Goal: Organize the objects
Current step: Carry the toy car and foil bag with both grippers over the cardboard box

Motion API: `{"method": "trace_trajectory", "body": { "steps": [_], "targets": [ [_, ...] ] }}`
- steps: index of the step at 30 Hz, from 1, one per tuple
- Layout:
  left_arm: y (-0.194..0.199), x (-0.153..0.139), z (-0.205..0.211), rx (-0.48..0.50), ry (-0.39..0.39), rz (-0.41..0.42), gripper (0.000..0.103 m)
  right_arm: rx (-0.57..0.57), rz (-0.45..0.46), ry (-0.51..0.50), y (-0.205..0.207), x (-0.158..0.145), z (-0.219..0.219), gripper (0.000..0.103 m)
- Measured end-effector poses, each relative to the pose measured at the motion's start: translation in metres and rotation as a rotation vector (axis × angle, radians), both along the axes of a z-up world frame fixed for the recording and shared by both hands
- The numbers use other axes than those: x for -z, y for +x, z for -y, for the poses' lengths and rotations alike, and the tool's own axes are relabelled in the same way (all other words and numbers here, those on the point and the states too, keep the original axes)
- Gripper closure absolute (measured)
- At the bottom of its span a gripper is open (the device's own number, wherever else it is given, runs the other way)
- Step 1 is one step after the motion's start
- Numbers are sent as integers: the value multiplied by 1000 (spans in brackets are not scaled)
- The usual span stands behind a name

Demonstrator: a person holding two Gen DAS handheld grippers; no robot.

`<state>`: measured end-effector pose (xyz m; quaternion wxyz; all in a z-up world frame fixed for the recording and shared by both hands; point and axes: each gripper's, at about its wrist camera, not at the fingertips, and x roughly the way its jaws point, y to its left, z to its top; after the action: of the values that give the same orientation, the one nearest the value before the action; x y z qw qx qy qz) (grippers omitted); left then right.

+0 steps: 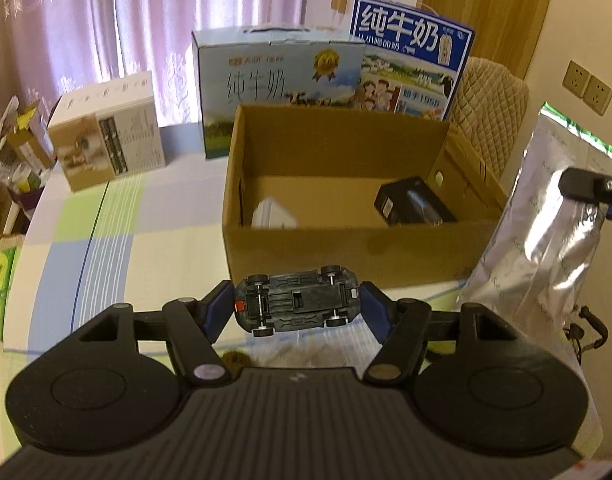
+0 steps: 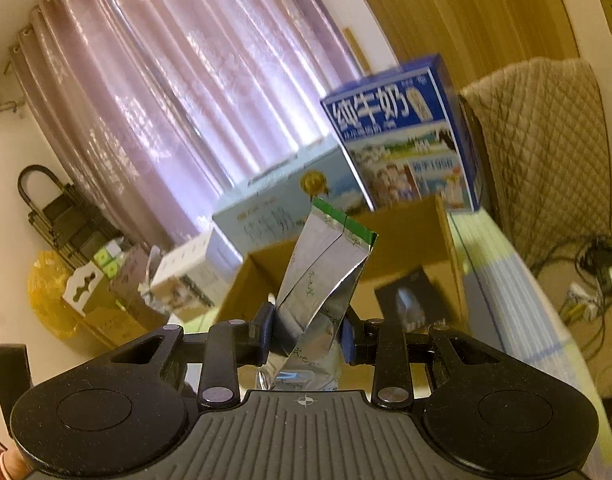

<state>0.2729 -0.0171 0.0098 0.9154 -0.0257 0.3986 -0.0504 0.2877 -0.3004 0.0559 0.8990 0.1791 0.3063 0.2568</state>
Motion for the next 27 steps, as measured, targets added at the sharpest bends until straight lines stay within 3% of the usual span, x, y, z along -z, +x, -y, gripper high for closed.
{"method": "trace_trajectory", "body": {
  "steps": [13,20,27],
  "targets": [
    [62,-13,22,11,44,36,39,30,79,-49,76,-9,-10,73],
    [95,-2,33,26,57,8,39,17,84,-125,112,13,-22,73],
    [126,21,41,58,88,-55,39,-86,14,-223,144,45,-43,73]
  ]
}}
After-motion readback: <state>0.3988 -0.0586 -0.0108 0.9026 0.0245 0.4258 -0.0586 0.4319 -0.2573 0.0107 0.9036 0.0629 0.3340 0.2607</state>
